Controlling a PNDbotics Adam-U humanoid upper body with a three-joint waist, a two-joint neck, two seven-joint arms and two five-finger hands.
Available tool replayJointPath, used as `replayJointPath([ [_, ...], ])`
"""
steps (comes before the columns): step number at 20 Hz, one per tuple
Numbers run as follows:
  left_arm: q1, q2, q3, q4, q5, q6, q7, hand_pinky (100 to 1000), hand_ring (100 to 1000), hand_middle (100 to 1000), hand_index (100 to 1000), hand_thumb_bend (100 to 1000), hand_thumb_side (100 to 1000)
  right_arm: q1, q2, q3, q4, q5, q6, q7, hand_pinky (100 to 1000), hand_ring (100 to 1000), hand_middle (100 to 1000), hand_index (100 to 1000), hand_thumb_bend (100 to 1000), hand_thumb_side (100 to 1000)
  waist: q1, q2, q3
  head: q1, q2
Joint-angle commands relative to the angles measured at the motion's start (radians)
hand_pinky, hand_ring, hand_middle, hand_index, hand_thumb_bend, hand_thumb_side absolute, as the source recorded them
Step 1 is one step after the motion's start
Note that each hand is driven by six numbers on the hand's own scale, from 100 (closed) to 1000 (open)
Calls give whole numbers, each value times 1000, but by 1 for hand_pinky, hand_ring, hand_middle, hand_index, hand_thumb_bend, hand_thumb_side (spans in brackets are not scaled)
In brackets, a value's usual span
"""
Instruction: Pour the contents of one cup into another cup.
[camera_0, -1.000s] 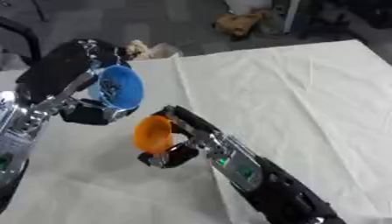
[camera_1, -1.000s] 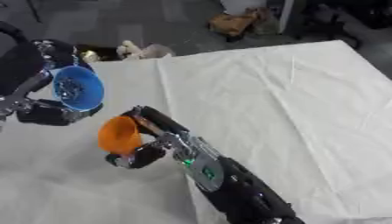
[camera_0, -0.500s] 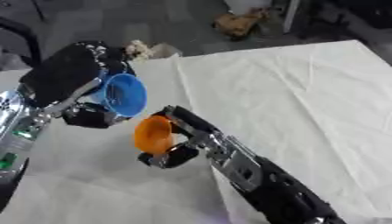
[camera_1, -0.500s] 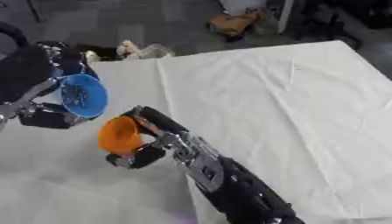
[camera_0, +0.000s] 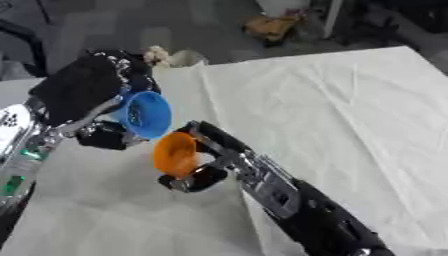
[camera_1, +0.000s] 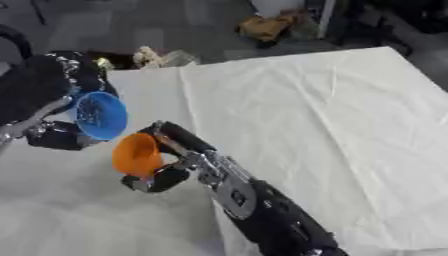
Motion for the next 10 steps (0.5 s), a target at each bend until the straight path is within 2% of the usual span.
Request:
replayJointPath([
  [1,-25,20,-3,-22,-18,-12,-2,662,421,112,396,257,100,-18,2,-10,-7,-7,0,-3,720,669,156,208,100,165,0,-21,-1,2,-5],
  [10,-32,13,-5,-14,-86,-14,-3,662,424,111,398,279,100,-18,4,-8,-11,-9,1,-1,720,669,156,207,100,158,0,-21,-4,1,-5],
])
